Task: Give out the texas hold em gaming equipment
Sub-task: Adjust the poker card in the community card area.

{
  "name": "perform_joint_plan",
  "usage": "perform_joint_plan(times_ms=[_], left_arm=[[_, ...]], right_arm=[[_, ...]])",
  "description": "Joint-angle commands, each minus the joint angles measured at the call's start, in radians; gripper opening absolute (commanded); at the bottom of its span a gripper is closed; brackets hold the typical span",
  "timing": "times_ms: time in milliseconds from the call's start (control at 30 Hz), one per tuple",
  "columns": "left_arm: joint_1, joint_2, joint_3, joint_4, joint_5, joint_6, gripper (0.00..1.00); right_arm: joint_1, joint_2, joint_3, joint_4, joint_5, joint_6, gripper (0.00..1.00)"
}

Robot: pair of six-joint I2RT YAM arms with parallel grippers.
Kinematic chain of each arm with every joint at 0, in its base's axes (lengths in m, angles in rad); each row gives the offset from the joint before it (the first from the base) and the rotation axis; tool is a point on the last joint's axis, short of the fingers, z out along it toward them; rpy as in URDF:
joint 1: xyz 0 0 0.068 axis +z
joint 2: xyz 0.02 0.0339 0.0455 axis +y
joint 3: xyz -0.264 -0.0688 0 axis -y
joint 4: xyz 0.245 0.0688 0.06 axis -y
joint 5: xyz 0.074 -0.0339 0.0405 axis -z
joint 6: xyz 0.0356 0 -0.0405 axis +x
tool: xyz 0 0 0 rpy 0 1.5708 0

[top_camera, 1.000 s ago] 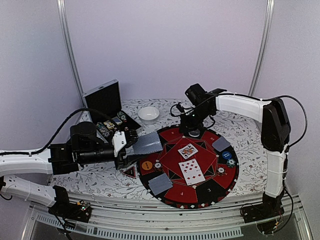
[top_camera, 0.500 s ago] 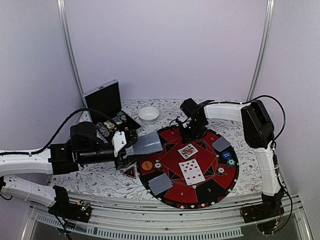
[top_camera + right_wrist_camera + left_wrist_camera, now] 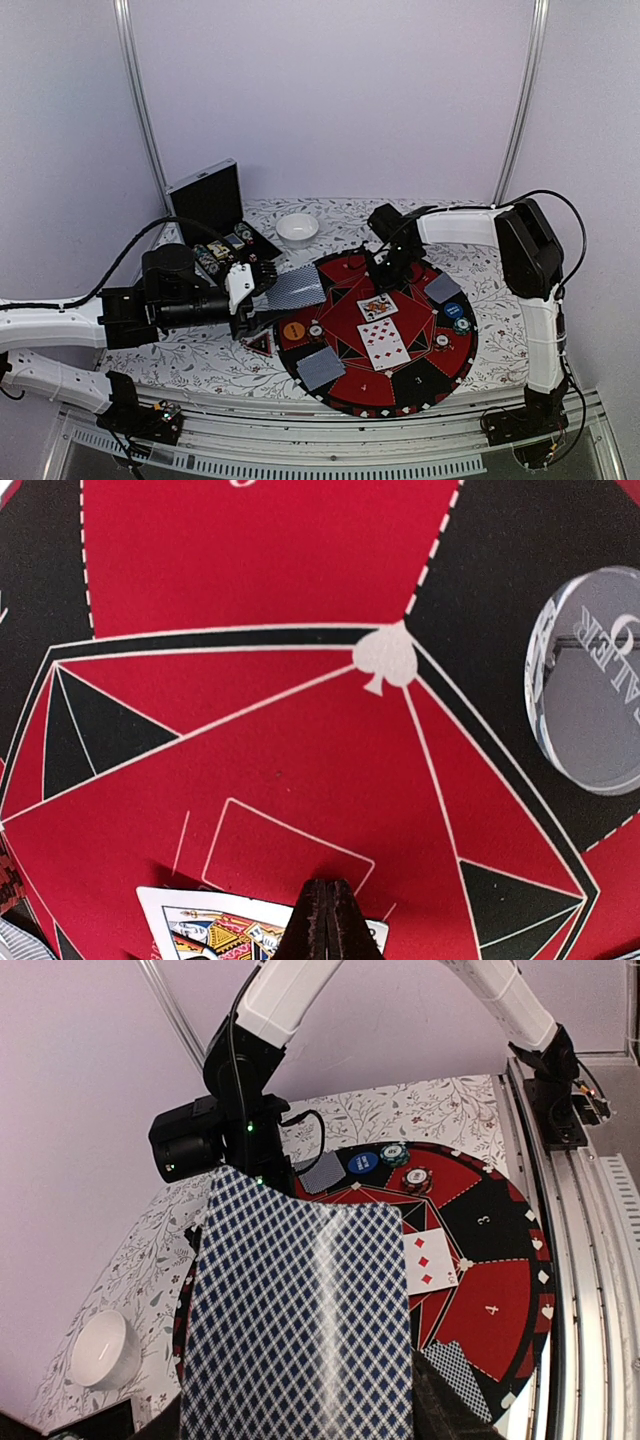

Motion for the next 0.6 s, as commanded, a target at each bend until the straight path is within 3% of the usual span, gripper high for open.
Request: perform_joint_plan(times_ms=[0, 200, 367, 567], left_arm=[[-0.011, 0.004, 0.017, 0.033, 0.012, -0.003, 0.52], [-0.01, 0.0, 0.018, 0.031, 0.01, -0.003, 0.53], [-0.011, -0.006, 0.016, 0.032, 0.01, -0.003, 0.53], [-0.012, -0.007, 0.018, 0.032, 0.015, -0.004, 0.53]], right_arm=[[0.016, -0.021, -0.036, -0.058, -0.019, 0.035, 0.03], [0.002, -0.002, 0.039, -0.073, 0.025, 0.038, 0.03], [-0.034, -0.088, 0.012, -0.054, 0.102, 0.07, 0.03], [-0.105, -0.174, -0.105, 0.053, -0.01, 0.093, 0.03]])
